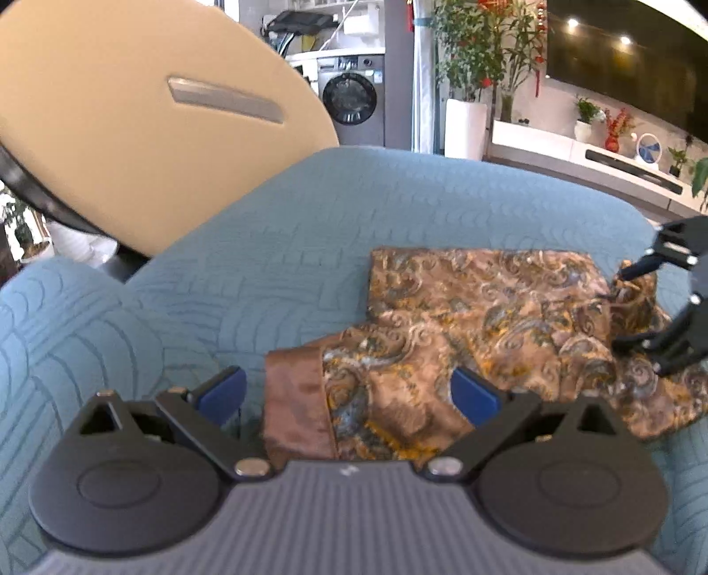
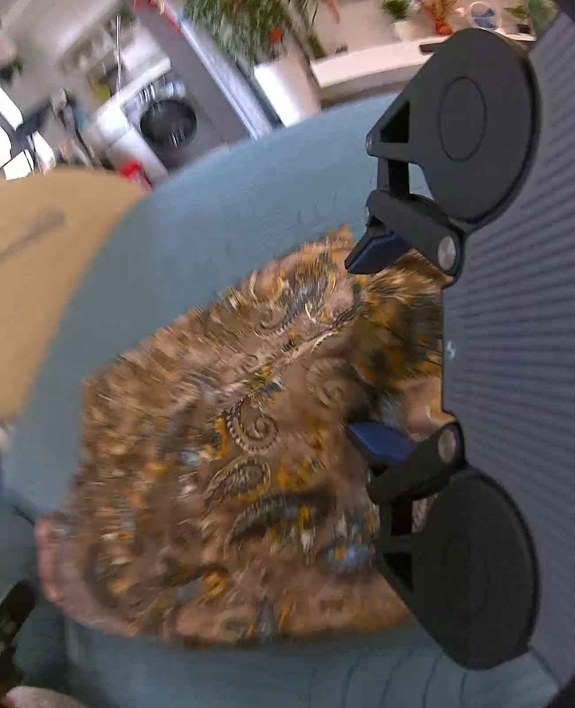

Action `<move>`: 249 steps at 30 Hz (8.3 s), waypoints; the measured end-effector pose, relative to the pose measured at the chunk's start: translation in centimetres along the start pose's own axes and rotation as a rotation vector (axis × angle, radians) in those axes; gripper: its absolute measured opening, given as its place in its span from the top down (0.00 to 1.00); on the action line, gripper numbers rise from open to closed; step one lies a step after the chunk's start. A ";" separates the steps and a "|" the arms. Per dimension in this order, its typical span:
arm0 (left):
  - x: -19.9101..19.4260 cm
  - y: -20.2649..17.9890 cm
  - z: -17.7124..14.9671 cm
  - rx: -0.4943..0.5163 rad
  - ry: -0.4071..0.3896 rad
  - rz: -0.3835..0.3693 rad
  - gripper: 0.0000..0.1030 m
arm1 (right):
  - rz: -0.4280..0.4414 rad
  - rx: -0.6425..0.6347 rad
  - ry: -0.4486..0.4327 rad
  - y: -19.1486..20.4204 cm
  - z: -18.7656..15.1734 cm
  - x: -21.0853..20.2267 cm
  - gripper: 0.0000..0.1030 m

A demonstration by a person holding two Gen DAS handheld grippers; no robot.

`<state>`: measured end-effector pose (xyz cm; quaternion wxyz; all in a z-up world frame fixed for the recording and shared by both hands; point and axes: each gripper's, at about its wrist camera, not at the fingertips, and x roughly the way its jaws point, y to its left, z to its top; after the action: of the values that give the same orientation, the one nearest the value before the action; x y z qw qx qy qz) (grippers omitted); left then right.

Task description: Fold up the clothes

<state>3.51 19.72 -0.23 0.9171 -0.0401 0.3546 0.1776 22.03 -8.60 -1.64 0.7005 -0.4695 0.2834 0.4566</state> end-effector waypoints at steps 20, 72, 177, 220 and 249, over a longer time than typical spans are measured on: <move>5.0 0.8 -2.2 -0.025 0.160 0.011 0.02 | -0.077 0.228 -0.126 -1.9 0.0 3.7 0.73; 8.9 0.5 -1.6 -1.073 0.164 -0.228 0.75 | -0.103 0.782 -0.554 7.3 -8.6 -5.7 0.14; 6.6 -19.1 8.9 0.079 0.033 -0.136 0.10 | -0.173 1.012 -0.363 3.4 -14.7 -7.2 0.12; -0.4 -16.2 5.3 0.132 0.107 -0.112 0.00 | -0.354 0.972 -0.639 9.2 -13.7 -10.3 0.12; -7.7 -12.1 -2.0 0.153 0.059 -0.099 0.00 | -0.320 1.069 -0.669 19.2 -19.4 -18.0 0.12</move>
<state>1.30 5.72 2.75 0.9144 0.0072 0.3915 0.1030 -2.39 -30.40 -2.19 0.9473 0.0750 0.1649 0.2640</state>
